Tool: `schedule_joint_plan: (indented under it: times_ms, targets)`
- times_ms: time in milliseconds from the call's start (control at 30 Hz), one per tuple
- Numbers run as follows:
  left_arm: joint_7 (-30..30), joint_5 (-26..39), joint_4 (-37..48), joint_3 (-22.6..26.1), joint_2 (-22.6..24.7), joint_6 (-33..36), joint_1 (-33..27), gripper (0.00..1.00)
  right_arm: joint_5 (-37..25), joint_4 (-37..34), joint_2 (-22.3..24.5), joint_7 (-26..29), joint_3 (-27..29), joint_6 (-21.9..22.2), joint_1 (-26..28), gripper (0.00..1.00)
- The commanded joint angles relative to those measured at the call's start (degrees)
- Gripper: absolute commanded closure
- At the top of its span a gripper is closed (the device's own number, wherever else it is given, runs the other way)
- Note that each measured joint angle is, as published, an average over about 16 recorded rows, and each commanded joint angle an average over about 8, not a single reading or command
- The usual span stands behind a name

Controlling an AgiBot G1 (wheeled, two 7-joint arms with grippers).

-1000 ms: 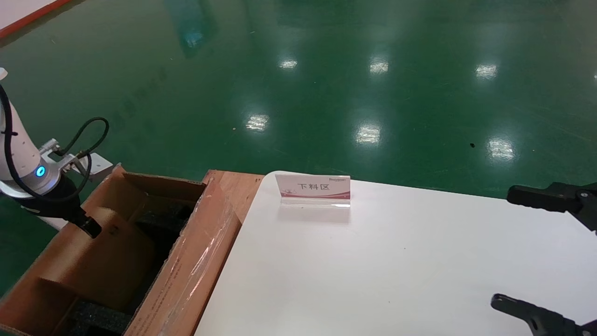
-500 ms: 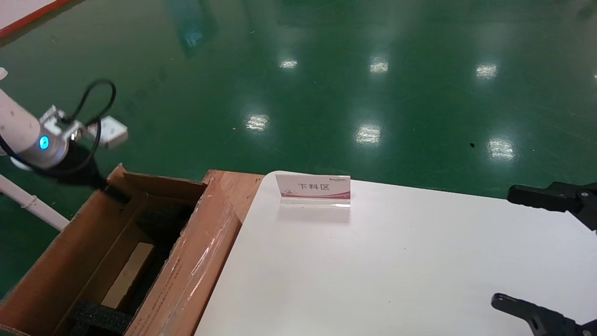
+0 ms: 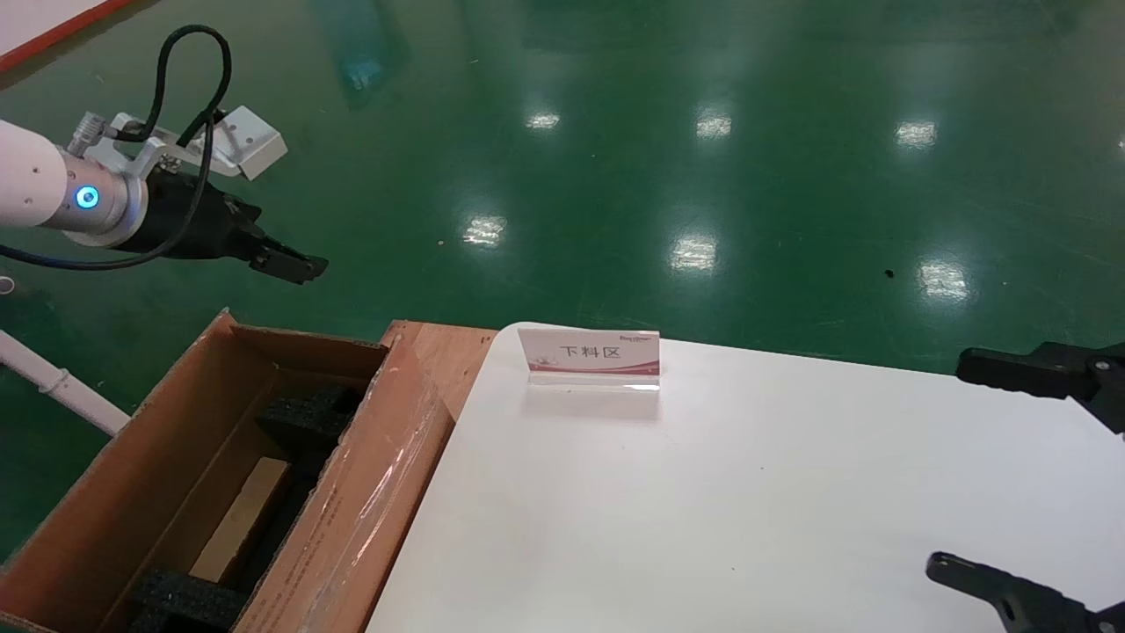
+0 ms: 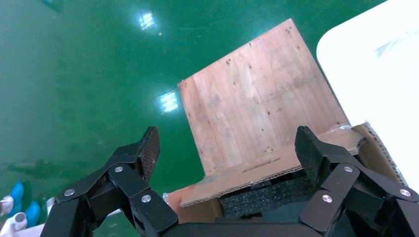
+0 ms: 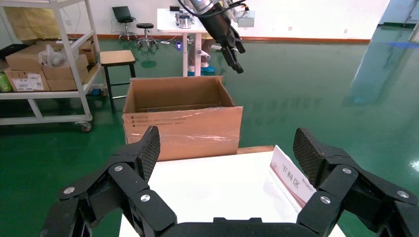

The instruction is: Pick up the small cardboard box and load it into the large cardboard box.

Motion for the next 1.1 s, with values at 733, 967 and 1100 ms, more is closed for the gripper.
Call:
schedule_joint_plan:
  times_ms: [733,967,1100]
  targets:
    - [21.11,-14.70,-3.58,-38.42,1.60,13.63,26.65,0.00,0.03,-0.04,0.00,-0.02,0.00,0.01,0.01,0.00]
    - [28.22,-19.92,-4.35,-51.36,2.21,18.60,35.91,0.00,-0.05,-0.01,-0.04,0.04,0.11,-0.03,-0.03,0.00]
    - [32.29,-22.91,-4.79,-58.78,2.56,21.45,41.22,0.00,-0.10,0.01,-0.07,0.08,0.18,-0.06,-0.05,0.00]
